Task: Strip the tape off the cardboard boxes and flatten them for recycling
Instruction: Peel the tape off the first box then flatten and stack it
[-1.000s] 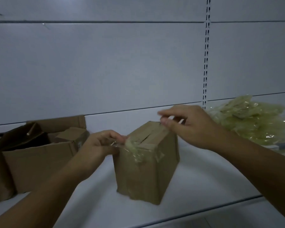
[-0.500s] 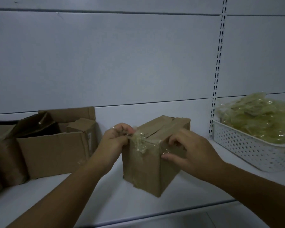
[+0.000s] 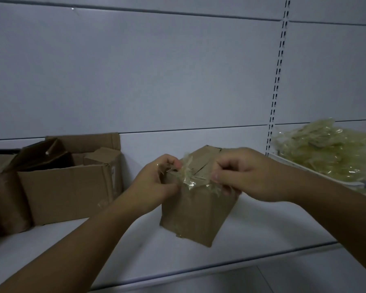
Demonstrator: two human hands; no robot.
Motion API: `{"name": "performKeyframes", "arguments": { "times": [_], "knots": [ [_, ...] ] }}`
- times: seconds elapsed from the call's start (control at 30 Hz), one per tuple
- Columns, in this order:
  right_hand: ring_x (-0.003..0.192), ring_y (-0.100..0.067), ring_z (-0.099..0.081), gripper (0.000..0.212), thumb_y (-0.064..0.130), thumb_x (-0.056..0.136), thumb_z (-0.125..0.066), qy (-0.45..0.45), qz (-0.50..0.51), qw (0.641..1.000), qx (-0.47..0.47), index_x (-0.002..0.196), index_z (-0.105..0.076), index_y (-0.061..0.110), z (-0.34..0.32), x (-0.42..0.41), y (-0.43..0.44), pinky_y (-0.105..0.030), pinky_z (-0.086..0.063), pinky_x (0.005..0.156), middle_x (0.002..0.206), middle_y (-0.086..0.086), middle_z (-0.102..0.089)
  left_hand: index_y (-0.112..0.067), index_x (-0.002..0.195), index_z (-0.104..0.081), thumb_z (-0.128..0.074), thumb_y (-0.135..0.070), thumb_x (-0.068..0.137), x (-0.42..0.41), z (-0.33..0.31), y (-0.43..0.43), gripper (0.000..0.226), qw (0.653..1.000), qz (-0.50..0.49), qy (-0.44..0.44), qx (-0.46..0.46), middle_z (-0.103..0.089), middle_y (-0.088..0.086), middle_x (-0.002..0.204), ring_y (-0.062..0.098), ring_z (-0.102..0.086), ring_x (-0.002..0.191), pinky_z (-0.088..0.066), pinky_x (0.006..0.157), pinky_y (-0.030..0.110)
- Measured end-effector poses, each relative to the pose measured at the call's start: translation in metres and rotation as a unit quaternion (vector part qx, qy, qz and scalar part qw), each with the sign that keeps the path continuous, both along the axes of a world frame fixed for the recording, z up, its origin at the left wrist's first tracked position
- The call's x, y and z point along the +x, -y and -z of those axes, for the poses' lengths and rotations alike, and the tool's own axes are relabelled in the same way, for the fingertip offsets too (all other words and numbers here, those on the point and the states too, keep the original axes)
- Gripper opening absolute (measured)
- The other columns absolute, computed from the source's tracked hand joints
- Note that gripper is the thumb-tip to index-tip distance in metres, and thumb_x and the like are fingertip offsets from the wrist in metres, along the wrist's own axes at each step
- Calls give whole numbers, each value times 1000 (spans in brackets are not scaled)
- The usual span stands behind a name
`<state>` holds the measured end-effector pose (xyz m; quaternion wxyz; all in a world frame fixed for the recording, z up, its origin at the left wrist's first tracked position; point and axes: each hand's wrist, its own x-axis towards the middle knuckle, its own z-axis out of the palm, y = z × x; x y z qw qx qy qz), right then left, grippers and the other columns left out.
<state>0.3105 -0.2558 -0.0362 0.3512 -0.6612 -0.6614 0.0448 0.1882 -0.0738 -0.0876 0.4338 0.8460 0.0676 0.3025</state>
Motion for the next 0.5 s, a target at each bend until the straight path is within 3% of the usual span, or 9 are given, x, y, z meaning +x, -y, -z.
{"name": "performKeyframes", "arguments": {
  "times": [0.13,0.2,0.27,0.33,0.43,0.5],
  "knots": [
    [55,-6,-46,28,26,87,-53,34,-10,999,16,60,-54,17,-15,-27,-36,-30,-42,58,56,6,-51,-23,103,-60,-63,0,79,-3,-1,8,34,998,-7,13,62,-66,-2,97,15,-62,89,-55,76,29],
    [54,-1,-47,28,19,91,-52,40,-11,999,24,63,-53,18,-16,-35,-53,-16,-39,54,58,11,-51,-33,106,-55,-67,-8,80,-5,-2,9,38,997,1,-8,73,-64,-9,102,12,-62,96,-55,77,21],
    [56,4,-50,27,23,91,-53,54,-6,998,33,65,-53,24,-16,-37,-61,-9,-37,53,61,13,-55,-40,109,-49,-77,-31,73,-6,-5,12,47,997,16,-53,49,-59,-17,107,8,-58,103,-51,79,15],
    [58,2,-53,23,38,88,-55,99,10,992,80,67,-56,29,-20,-35,-60,-11,-38,55,66,14,-59,-32,115,-51,-75,-56,64,-4,-6,15,61,997,16,-56,44,-60,-14,111,6,-58,104,-50,87,23],
    [61,-1,-59,33,58,82,-49,61,58,973,217,72,-66,31,-25,-17,-54,-19,-45,60,70,12,-67,-24,94,-59,-55,-49,86,1,-5,19,27,996,-46,6,72,-65,-14,86,6,-61,87,-51,77,32],
    [80,1,-62,40,57,90,-38,18,90,981,169,91,-69,31,-17,0,-54,-23,-47,76,88,14,-70,-26,87,-59,-45,-39,93,1,-4,17,20,995,-66,22,69,-63,-15,84,2,-58,85,-44,73,22]
  ]
}}
